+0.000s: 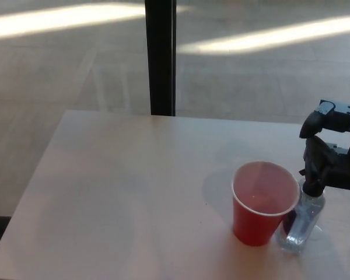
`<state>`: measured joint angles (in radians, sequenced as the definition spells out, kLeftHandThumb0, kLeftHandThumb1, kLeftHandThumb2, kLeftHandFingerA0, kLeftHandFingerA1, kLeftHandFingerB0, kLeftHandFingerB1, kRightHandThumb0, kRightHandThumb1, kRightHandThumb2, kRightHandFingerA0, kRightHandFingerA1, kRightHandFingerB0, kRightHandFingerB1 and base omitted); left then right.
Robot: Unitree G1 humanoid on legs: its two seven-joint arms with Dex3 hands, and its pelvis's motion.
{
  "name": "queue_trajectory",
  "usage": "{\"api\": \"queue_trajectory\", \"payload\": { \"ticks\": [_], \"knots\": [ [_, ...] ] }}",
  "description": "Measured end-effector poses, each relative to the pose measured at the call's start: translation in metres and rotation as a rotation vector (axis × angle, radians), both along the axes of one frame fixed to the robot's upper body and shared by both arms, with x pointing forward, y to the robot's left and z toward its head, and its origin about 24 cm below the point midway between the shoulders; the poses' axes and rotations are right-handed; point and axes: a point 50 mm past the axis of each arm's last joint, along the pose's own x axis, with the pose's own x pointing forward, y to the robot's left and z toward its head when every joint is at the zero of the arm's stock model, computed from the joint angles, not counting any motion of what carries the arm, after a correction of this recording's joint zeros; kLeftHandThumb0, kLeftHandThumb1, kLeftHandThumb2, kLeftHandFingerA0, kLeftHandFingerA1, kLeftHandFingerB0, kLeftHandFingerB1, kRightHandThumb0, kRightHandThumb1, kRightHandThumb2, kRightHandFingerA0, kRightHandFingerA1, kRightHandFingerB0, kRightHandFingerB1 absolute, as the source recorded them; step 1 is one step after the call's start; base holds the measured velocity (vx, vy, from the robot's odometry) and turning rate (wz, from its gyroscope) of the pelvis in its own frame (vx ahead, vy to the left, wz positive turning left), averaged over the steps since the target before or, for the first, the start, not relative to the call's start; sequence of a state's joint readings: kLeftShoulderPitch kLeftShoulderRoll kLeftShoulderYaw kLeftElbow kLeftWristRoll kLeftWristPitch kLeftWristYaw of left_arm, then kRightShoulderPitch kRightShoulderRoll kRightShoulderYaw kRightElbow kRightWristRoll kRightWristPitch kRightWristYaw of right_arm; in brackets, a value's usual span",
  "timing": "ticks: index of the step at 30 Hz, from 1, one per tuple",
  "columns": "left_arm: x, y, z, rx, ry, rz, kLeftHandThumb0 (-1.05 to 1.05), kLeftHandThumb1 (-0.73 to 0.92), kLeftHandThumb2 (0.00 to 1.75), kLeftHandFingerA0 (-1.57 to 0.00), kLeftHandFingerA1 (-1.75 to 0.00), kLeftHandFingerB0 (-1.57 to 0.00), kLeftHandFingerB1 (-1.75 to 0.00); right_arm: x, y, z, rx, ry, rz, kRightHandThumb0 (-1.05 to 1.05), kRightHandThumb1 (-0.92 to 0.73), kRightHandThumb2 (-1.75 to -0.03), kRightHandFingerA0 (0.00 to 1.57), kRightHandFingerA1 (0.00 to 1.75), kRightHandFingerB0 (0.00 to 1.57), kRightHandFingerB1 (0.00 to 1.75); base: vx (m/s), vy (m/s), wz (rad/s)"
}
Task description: The robot uses its right hand fist to press the hand soap kept in the middle of the table to get liquid hand soap out
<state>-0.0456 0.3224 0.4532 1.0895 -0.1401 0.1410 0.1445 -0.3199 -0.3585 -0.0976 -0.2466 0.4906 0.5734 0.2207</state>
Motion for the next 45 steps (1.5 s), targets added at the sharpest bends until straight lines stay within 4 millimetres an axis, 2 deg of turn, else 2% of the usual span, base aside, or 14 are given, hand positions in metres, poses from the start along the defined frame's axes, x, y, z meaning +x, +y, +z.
{"api": "queue_trajectory", "payload": {
  "ticks": [5, 8, 11, 15, 18, 20, 24, 29, 31, 34, 35, 37, 38, 45],
  "knots": [
    [0.002, -0.001, 0.0, -0.002, 0.005, -0.006, -0.48, 0.87, 1.32, -0.45, -0.94, -0.24, -0.78, -0.001, 0.002, -0.003, -0.022, -0.022, 0.001, -0.21, -0.66, -1.02, 1.0, 1.75, 0.8, 1.49, 0.0, 0.0, 0.0],
    [0.003, -0.001, 0.0, -0.004, 0.002, -0.005, -0.47, 0.88, 1.28, -0.53, -1.03, -0.34, -0.89, -0.002, 0.002, -0.005, -0.019, -0.027, -0.006, -0.22, -0.66, -1.03, 0.98, 1.75, 0.77, 1.51, 0.0, 0.0, 0.0],
    [0.004, -0.001, 0.0, -0.003, 0.002, -0.008, -0.47, 0.88, 1.29, -0.52, -0.99, -0.33, -0.85, -0.001, 0.001, -0.008, -0.008, -0.029, -0.017, -0.21, -0.68, -1.05, 0.98, 1.75, 0.74, 1.55, 0.0, 0.0, 0.0],
    [0.005, -0.001, 0.0, -0.002, 0.003, -0.01, -0.48, 0.89, 1.32, -0.45, -0.94, -0.21, -0.76, 0.0, 0.0, -0.012, 0.03, -0.032, -0.044, -0.22, -0.67, -1.07, 0.96, 1.75, 0.71, 1.54, 0.0, 0.0, 0.0],
    [0.005, -0.001, 0.0, -0.003, 0.001, -0.01, -0.48, 0.89, 1.3, -0.49, -1.0, -0.25, -0.82, 0.0, 0.0, -0.015, 0.057, -0.038, -0.062, -0.23, -0.65, -1.1, 0.97, 1.75, 0.72, 1.54, 0.0, 0.0, 0.0],
    [0.005, -0.001, 0.0, -0.003, 0.001, -0.012, -0.47, 0.91, 1.27, -0.52, -1.04, -0.33, -0.9, 0.0, -0.001, -0.017, 0.077, -0.044, -0.078, -0.27, -0.71, -0.99, 0.98, 1.75, 0.73, 1.55, 0.0, 0.0, 0.0],
    [0.005, -0.001, 0.0, 0.001, 0.004, -0.016, -0.48, 0.91, 1.24, -0.55, -1.1, -0.38, -0.96, 0.001, -0.002, -0.02, 0.116, -0.057, -0.104, -0.28, -0.67, -1.05, 1.0, 1.75, 0.75, 1.57, 0.0, 0.0, 0.0],
    [0.005, -0.002, 0.0, 0.003, 0.009, -0.021, -0.48, 0.89, 1.31, -0.5, -0.97, -0.31, -0.83, 0.001, -0.003, -0.023, 0.17, -0.068, -0.139, -0.22, -0.66, -1.13, 0.98, 1.75, 0.71, 1.56, 0.0, 0.0, 0.0],
    [0.006, -0.002, 0.0, 0.004, 0.009, -0.023, -0.49, 0.9, 1.27, -0.53, -1.04, -0.35, -0.9, 0.0, -0.003, -0.025, 0.179, -0.071, -0.147, -0.2, -0.59, -1.19, 0.97, 1.75, 0.71, 1.57, 0.0, 0.0, 0.0],
    [0.007, -0.002, 0.001, 0.006, 0.004, -0.02, -0.49, 0.91, 1.25, -0.53, -1.07, -0.37, -0.95, -0.001, -0.002, -0.027, 0.169, -0.075, -0.149, -0.26, -0.63, -1.07, 0.98, 1.75, 0.62, 1.66, 0.0, 0.0, 0.0],
    [0.008, -0.002, 0.001, 0.007, 0.002, -0.019, -0.49, 0.92, 1.26, -0.52, -1.04, -0.36, -0.93, -0.002, 0.0, -0.027, 0.16, -0.077, -0.146, -0.23, -0.61, -1.16, 0.96, 1.75, 0.7, 1.55, 0.0, 0.0, 0.0],
    [0.009, -0.001, 0.002, 0.009, -0.001, -0.02, -0.49, 0.92, 1.26, -0.52, -1.04, -0.38, -0.95, -0.002, 0.001, -0.027, 0.144, -0.082, -0.141, -0.21, -0.58, -1.2, 0.98, 1.75, 0.66, 1.62, 0.0, 0.0, 0.0],
    [0.009, -0.001, 0.002, 0.009, -0.002, -0.02, -0.47, 0.91, 1.28, -0.48, -0.97, -0.28, -0.82, -0.002, 0.001, -0.027, 0.139, -0.084, -0.138, -0.22, -0.57, -1.22, 0.98, 1.75, 0.74, 1.56, 0.0, 0.0, 0.0],
    [0.012, -0.002, 0.003, 0.008, -0.003, -0.025, -0.48, 0.9, 1.3, -0.51, -0.98, -0.27, -0.8, -0.005, 0.004, -0.028, 0.078, -0.116, -0.099, -0.19, -0.49, -1.31, 0.99, 1.75, 0.7, 1.66, 0.0, 0.0, 0.0]
  ]
}}
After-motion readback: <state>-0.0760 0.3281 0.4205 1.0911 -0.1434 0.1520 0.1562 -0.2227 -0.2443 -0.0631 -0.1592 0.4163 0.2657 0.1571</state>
